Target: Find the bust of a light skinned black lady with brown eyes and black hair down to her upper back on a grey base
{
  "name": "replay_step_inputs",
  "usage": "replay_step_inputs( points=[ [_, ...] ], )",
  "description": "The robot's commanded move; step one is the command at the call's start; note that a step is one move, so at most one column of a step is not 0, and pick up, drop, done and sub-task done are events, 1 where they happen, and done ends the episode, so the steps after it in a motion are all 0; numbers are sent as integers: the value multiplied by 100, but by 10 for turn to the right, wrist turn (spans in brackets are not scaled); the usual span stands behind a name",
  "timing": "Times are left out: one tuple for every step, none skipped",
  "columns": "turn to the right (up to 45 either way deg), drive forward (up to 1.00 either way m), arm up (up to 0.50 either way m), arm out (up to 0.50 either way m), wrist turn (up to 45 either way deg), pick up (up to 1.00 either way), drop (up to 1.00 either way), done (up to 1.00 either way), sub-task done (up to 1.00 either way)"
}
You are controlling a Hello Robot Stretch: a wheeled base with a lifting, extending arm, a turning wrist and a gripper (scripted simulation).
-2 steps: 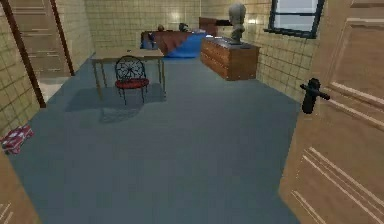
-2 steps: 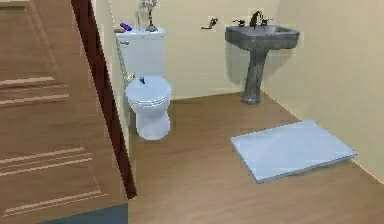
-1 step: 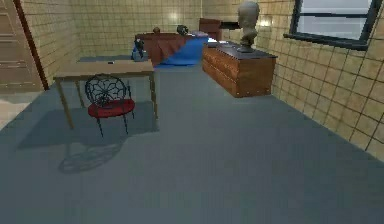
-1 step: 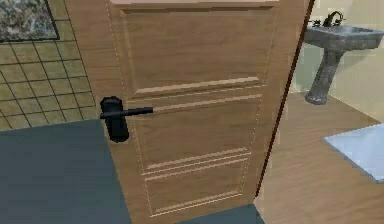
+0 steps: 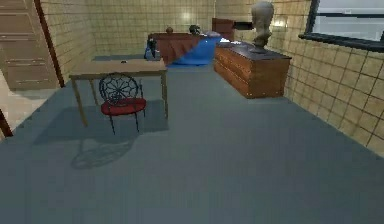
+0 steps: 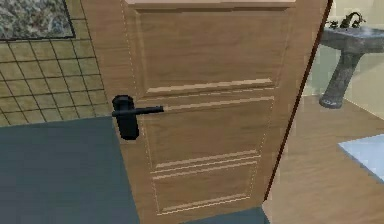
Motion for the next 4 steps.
replay_step_inputs(
  points=[
    [0,100,0,0,0,0,0,0,0],
    [0,100,0,0,0,0,0,0,0],
    [-30,0,0,0,0,0,0,0,0],
    [0,30,0,0,0,0,0,0,0]
  ],
)
